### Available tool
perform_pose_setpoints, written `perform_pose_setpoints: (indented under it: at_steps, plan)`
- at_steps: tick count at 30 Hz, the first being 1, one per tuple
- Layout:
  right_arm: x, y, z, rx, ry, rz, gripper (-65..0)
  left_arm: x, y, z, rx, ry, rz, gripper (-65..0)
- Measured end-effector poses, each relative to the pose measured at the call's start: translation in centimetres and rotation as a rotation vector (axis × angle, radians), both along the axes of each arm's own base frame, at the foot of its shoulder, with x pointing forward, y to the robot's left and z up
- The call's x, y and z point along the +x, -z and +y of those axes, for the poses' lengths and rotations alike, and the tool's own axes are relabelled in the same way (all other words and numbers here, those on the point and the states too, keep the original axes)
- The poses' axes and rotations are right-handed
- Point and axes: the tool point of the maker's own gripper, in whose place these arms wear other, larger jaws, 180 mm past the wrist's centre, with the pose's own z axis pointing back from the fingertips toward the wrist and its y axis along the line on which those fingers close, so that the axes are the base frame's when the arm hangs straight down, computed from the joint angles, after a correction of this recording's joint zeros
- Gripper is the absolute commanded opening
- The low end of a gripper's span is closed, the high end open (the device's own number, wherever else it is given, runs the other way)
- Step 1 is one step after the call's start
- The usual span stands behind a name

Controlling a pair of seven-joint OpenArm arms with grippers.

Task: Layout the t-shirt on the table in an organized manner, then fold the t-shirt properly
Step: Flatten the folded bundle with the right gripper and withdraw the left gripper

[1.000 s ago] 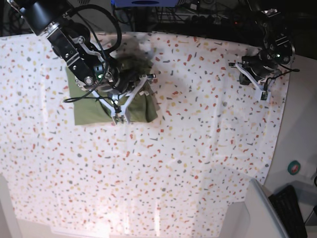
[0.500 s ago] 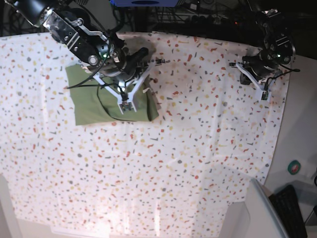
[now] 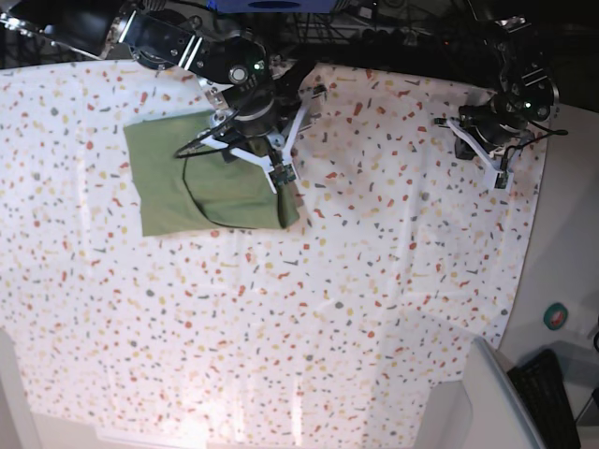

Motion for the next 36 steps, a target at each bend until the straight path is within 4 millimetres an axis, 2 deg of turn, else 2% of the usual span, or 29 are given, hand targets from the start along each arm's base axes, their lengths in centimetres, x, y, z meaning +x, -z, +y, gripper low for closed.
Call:
perform_pose_setpoints:
  at_steps: [4, 9, 16, 21, 27, 31, 34, 36]
  plan:
    - [-0.5, 1.1, -0.8, -0.031, 0.009, 0.026, -48.3, 0.0, 0.0, 0.0, 0.0, 0.0, 0.001, -65.0]
    - [-0.4, 1.3, -1.0, -0.042, 0.011, 0.028, -65.0, 0.0, 0.0, 0.0, 0.0, 0.0, 0.001, -65.0]
    - [-1.5, -0.1, 0.1, 0.032, 0.024, 0.035, -65.0, -0.1, 0.0, 0.0, 0.0, 0.0, 0.001, -65.0]
    - [-1.8, -0.7, -0.6, 0.073, 0.08, 0.048, -65.0, -0.1, 0.0, 0.0, 0.0, 0.0, 0.001, -65.0]
    - [-2.3, -0.1, -1.2, 0.095, 0.006, 0.093, -65.0, 0.0, 0.0, -0.1, 0.0, 0.005, 0.001, -65.0]
    - [-2.0, -0.6, 0.0, 0.133, -0.086, 0.089, -65.0, 0.1, 0.0, -0.1, 0.0, 0.006, 0.001, -65.0]
    - [-3.1, -0.6, 1.1, 0.16, -0.16, 0.112, -55.4, 0.0, 0.1, -0.2, -0.001, 0.007, 0.001, -65.0]
    - [-3.3, -0.6, 1.1, 0.158, -0.157, 0.117, -53.6, 0.1, 0.1, -0.3, -0.004, 0.006, 0.0, -65.0]
